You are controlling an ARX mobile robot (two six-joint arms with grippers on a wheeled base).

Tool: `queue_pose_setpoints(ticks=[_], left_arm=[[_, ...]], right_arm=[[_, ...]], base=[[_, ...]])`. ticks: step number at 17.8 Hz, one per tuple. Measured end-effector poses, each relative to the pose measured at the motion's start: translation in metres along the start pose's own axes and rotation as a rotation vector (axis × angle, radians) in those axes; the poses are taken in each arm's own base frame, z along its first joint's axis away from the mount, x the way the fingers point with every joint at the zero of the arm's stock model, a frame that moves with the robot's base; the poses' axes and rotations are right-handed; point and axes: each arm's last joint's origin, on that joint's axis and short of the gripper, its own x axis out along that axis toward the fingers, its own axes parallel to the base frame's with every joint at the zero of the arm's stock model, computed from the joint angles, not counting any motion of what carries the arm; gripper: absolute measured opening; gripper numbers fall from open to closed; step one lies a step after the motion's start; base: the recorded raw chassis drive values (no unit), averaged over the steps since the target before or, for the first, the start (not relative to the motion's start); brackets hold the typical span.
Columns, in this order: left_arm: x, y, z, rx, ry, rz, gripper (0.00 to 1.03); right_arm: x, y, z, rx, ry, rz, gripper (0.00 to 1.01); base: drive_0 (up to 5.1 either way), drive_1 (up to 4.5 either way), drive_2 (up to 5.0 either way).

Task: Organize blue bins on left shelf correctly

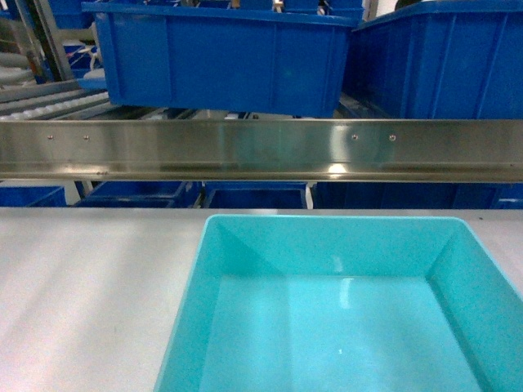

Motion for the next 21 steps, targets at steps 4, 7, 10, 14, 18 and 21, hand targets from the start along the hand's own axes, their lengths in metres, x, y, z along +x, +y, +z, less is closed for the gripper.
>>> queue_pose_setpoints(ticks=[4,7,10,14,18,21], left_arm=[[0.0,0.0,0.0,0.0,0.0,0.0,0.98],[0.0,0.0,0.0,0.0,0.0,0.0,0.98],[0.0,0.0,0.0,0.0,0.0,0.0,0.98],[0.0,0.0,0.0,0.0,0.0,0.0,0.98],[0.0,0.0,0.0,0.0,0.0,0.0,0.98],[0.0,0.0,0.0,0.0,0.0,0.0,0.98]], right_arm=[[0.0,0.0,0.0,0.0,0.0,0.0,0.98],[0.0,0.0,0.0,0.0,0.0,0.0,0.98],[0.0,0.0,0.0,0.0,0.0,0.0,0.98],[0.0,0.0,0.0,0.0,0.0,0.0,0.98],[0.0,0.0,0.0,0.0,0.0,0.0,0.98],[0.0,0.0,0.0,0.0,0.0,0.0,0.98]], base=[[0.0,0.0,0.0],[0.0,0.0,0.0],[0.0,0.0,0.0],[0.0,0.0,0.0],[0.0,0.0,0.0],[0.0,0.0,0.0]])
